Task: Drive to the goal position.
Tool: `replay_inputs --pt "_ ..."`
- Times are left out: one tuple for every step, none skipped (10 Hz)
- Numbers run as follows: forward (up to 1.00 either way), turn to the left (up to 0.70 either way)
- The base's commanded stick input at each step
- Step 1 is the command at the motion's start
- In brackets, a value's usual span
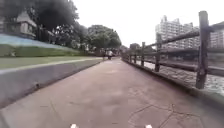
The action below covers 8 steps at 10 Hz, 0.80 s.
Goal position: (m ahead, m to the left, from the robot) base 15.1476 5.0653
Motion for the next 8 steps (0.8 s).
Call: replay_inputs --pt "1.00 -0.09" --pt "1.00 0.00" --pt "1.00 0.00" --pt "1.00 0.00" --pt "1.00 0.00" --pt "1.00 0.00" --pt "1.00 0.00" --pt "1.00 0.00"
